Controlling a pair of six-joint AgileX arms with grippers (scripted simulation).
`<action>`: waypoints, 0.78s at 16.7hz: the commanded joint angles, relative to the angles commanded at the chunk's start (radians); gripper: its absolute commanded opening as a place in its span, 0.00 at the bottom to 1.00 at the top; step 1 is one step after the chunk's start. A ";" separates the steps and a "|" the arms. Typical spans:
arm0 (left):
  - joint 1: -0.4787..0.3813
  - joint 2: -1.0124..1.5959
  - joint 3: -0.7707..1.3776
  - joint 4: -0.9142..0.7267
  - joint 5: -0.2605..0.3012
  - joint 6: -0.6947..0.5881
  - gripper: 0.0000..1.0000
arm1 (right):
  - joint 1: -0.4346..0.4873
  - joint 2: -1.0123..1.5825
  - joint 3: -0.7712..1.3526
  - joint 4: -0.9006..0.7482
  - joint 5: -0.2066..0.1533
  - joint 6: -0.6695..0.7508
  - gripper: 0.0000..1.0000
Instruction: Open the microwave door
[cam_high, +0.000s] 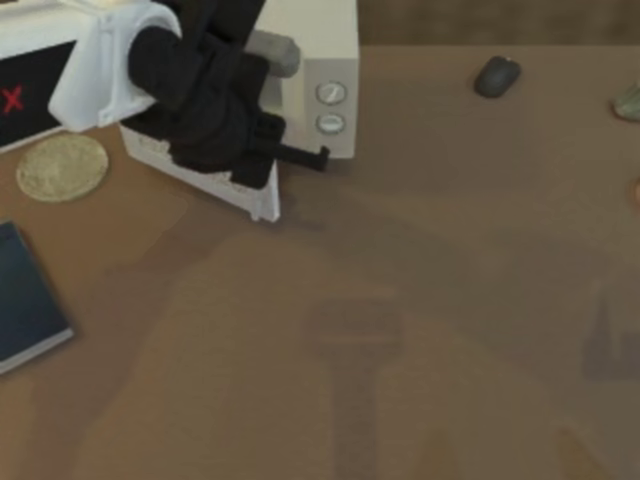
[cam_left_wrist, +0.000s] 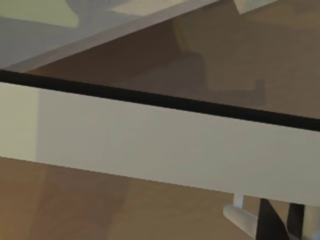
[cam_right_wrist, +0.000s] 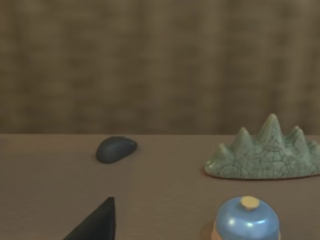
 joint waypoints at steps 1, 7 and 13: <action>0.000 0.000 0.000 0.000 0.000 0.000 0.00 | 0.000 0.000 0.000 0.000 0.000 0.000 1.00; -0.005 0.003 -0.003 0.000 0.005 -0.004 0.00 | 0.000 0.000 0.000 0.000 0.000 0.000 1.00; 0.025 -0.038 -0.059 0.005 0.049 0.080 0.00 | 0.000 0.000 0.000 0.000 0.000 0.000 1.00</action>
